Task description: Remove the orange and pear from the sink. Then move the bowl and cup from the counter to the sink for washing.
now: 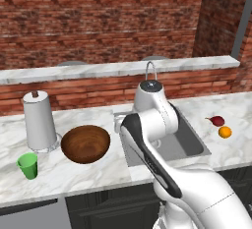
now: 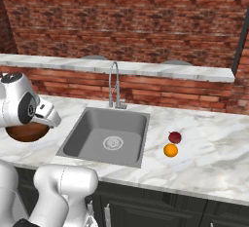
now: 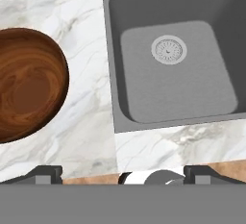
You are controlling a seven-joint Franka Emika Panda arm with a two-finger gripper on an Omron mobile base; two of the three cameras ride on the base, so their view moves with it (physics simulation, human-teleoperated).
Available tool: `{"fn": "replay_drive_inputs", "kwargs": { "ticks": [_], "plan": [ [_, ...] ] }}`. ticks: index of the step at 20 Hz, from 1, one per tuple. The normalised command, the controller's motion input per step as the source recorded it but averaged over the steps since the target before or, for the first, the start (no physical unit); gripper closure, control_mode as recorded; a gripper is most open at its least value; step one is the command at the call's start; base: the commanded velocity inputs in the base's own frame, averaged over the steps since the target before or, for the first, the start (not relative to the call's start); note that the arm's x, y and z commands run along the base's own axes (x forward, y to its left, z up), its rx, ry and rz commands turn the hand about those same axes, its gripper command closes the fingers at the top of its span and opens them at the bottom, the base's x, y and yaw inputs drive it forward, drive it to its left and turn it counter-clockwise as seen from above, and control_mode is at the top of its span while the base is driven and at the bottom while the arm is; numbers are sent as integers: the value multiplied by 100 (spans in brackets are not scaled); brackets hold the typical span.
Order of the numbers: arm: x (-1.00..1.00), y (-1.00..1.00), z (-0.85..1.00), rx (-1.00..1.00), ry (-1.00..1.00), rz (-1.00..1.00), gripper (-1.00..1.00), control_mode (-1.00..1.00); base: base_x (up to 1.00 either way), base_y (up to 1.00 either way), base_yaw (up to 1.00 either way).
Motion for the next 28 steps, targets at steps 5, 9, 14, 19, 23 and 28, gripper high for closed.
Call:
{"fn": "replay_drive_inputs", "kwargs": {
  "ticks": [5, 9, 14, 19, 23, 28],
  "plan": [
    [1, 20, 0, 4, -4, 0, -100, -100, 0, 0, 0],
    [2, 16, -4, 4, -3, 0, -100, -100, 0, 0, 0],
    [13, 10, 0, 0, -1, 3, -100, -100, 0, 0, 0],
    [16, 13, -3, 0, -1, 0, -100, -100, 0, 0, 0],
    [15, 13, -6, 3, 0, 0, -100, -100, 0, 0, 0],
    [13, 13, -11, 7, 0, 0, -100, -100, 0, 0, 0]
  ]
}}
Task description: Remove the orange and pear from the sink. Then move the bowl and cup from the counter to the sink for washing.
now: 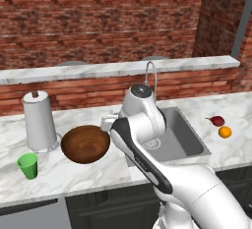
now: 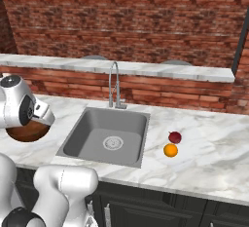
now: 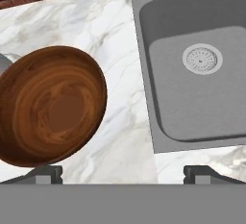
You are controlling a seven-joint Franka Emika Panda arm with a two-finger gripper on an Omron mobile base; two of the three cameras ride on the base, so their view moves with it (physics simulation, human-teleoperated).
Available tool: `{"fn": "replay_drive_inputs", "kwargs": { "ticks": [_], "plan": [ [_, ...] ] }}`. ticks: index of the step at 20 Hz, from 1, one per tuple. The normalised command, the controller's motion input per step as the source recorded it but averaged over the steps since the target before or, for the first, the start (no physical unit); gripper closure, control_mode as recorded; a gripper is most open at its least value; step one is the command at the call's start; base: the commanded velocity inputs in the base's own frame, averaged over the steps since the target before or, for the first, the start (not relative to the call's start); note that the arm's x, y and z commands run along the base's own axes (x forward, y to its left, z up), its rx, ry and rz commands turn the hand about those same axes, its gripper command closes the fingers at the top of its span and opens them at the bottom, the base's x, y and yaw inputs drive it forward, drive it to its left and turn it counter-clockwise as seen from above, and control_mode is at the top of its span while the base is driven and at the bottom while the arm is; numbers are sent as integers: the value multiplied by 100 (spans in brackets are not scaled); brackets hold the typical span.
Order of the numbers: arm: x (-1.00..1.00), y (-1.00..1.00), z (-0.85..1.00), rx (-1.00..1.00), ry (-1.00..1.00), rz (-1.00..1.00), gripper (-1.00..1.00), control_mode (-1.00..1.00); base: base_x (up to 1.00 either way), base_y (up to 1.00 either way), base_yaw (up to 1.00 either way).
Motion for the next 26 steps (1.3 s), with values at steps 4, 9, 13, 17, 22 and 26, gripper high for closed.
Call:
{"fn": "replay_drive_inputs", "kwargs": {
  "ticks": [4, 9, 13, 17, 22, 26],
  "plan": [
    [14, 12, -14, 8, 0, 0, -100, -100, 0, 0, 0],
    [13, 11, -16, 3, 0, 0, -100, -100, 0, 0, 0],
    [14, 11, -17, 1, 0, 0, -100, -100, 0, 0, 0],
    [18, 11, -18, 0, 0, 0, -100, -100, 0, 0, 0],
    [19, 8, -17, 0, 0, 0, -100, -100, 0, 0, 0],
    [19, 6, -16, 0, 0, 0, -100, -100, 0, 0, 0]
  ]
}}
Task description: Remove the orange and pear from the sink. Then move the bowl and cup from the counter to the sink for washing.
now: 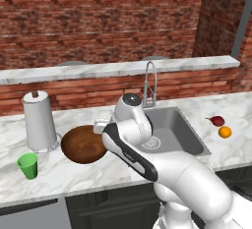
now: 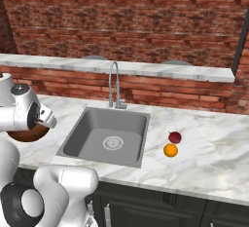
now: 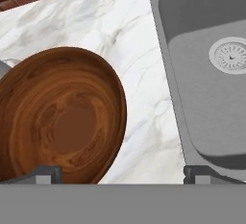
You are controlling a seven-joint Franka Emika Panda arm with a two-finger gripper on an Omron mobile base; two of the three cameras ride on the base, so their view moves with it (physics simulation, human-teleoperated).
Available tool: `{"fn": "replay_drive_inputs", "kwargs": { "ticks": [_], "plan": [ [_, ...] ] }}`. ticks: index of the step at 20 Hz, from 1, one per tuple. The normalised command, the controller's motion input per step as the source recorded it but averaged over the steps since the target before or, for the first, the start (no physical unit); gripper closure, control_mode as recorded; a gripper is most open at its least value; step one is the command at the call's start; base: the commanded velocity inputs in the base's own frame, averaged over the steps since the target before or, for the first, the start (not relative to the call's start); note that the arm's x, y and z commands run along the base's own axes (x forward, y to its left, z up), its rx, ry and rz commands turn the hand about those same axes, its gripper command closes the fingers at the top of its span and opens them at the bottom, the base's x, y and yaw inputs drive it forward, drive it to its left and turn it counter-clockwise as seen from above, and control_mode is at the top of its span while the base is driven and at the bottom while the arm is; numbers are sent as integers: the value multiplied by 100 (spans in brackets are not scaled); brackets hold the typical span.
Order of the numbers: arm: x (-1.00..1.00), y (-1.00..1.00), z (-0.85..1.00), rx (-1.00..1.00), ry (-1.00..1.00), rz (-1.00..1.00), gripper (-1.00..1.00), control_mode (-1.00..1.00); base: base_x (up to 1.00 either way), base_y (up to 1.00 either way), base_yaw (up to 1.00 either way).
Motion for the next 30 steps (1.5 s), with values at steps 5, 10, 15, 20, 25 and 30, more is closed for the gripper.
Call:
{"fn": "replay_drive_inputs", "kwargs": {
  "ticks": [5, 10, 15, 20, 25, 30],
  "plan": [
    [16, 5, -16, 0, 0, 0, -100, -100, 0, 0, 0],
    [17, 7, -18, 0, 0, 0, -100, -100, 0, 0, 0],
    [15, 6, -17, 0, 0, 0, -100, -100, 0, 0, 0],
    [9, 5, -17, 0, 0, 0, -100, -100, 0, 0, 0],
    [1, 0, -15, 0, 0, 0, -100, -100, 0, 0, 0],
    [2, 0, -17, 0, 0, 0, -100, -100, 0, 0, 0]
  ]
}}
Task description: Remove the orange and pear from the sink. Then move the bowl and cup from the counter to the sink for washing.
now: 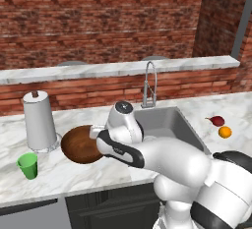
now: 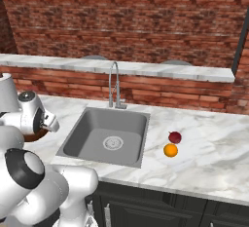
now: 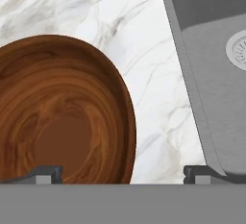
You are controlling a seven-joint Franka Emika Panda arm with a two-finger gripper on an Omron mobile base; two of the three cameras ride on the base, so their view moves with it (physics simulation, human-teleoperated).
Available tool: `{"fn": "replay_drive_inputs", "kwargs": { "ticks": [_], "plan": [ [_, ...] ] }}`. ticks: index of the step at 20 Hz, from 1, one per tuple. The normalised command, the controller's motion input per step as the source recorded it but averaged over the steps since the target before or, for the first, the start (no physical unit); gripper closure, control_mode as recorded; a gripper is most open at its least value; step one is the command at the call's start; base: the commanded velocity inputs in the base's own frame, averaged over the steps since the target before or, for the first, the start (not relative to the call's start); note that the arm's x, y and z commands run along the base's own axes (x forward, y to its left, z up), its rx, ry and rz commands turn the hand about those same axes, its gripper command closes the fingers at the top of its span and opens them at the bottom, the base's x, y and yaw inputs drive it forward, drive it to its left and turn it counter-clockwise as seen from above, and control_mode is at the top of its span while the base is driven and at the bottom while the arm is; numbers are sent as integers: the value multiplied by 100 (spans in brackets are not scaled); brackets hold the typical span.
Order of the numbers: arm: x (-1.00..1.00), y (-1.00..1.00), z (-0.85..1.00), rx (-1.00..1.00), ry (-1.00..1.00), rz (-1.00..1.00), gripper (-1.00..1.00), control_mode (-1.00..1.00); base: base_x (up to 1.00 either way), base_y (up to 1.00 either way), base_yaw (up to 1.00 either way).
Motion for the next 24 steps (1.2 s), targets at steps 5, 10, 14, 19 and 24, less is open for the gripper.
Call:
{"fn": "replay_drive_inputs", "kwargs": {
  "ticks": [5, 10, 14, 19, 24],
  "plan": [
    [4, 1, -17, 1, 0, 0, -100, -100, 0, 0, 0],
    [5, 1, -15, 2, 0, 0, -100, -100, 0, 0, 0],
    [5, 4, -12, 2, 0, 0, -100, -100, 0, 0, 0],
    [5, 8, -11, 0, 0, 0, -100, -100, 0, 0, 0],
    [4, 9, -10, 0, 0, 0, -100, -100, 0, 0, 0]
  ]
}}
